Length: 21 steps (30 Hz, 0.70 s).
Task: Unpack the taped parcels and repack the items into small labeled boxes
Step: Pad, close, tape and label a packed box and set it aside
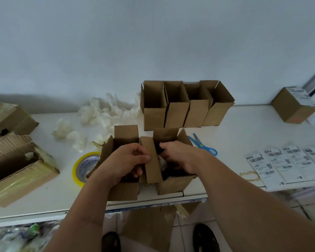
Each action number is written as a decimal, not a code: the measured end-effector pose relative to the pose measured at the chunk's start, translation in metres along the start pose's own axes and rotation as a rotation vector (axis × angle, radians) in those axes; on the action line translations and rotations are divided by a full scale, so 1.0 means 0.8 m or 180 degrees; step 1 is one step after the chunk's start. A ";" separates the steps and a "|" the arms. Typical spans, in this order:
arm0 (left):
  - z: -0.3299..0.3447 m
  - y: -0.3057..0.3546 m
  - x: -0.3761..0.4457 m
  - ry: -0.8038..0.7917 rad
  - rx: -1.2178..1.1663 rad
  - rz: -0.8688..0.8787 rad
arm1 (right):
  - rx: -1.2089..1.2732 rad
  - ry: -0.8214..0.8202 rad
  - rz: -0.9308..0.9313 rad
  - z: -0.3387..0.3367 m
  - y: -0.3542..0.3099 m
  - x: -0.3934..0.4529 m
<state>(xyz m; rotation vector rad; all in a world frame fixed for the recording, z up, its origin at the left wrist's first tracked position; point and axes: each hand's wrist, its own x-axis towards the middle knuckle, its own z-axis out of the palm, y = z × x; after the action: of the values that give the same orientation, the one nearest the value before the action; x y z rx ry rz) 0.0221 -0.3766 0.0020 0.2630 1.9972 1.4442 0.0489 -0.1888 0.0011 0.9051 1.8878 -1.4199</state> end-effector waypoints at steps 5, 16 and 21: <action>-0.002 0.000 -0.002 0.0023 0.0038 0.0034 | -0.0146 0.0093 0.0089 0.011 -0.005 0.005; 0.001 0.003 -0.007 0.0019 -0.0056 0.0055 | -0.0180 0.0011 0.0069 0.004 -0.016 -0.011; 0.001 0.005 -0.007 0.0016 -0.0162 0.0134 | -0.1093 0.0428 -0.0263 -0.003 -0.051 -0.039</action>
<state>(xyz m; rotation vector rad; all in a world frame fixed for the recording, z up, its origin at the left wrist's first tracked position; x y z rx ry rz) 0.0261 -0.3770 0.0074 0.2810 1.9666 1.5212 0.0343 -0.1991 0.0489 0.7766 2.2055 -1.0535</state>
